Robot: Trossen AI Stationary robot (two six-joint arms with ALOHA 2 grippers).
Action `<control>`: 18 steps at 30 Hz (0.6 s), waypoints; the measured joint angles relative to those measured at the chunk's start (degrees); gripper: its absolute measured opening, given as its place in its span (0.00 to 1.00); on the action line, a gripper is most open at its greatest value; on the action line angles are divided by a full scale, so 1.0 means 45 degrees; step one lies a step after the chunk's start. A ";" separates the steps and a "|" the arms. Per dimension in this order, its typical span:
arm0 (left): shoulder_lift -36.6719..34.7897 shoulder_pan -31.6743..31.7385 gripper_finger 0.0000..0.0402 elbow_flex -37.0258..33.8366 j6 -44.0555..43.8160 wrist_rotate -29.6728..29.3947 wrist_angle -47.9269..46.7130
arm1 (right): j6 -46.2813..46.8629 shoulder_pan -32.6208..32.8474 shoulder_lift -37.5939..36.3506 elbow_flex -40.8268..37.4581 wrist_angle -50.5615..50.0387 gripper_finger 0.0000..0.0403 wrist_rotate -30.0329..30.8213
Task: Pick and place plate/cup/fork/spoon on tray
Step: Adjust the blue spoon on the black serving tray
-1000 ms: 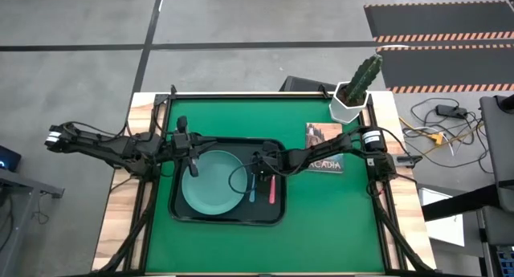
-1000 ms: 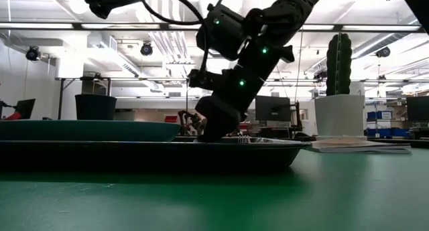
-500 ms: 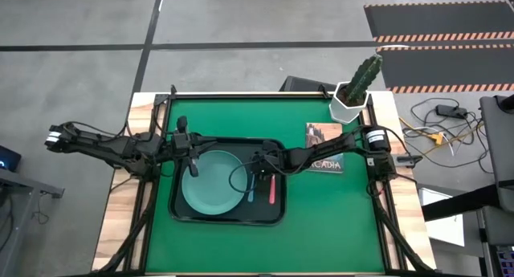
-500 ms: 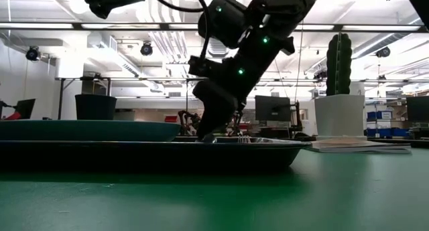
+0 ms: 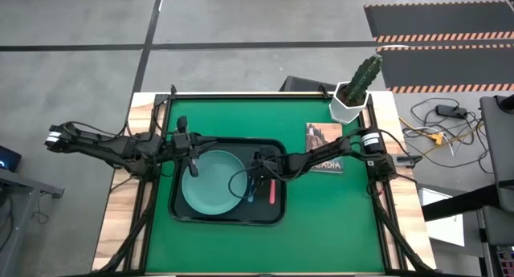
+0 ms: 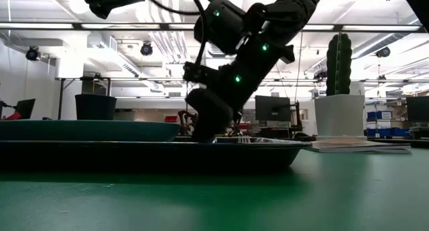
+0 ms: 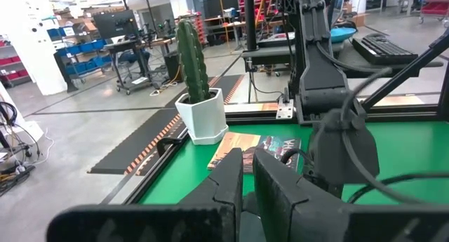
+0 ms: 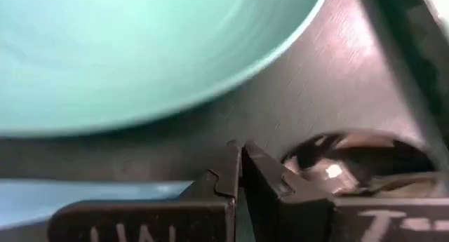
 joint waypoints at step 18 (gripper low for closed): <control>0.0000 0.0001 0.04 0.0004 -0.0004 0.0004 0.0005 | -0.0797 0.0015 -0.0487 -0.0010 -0.1572 0.02 -0.0400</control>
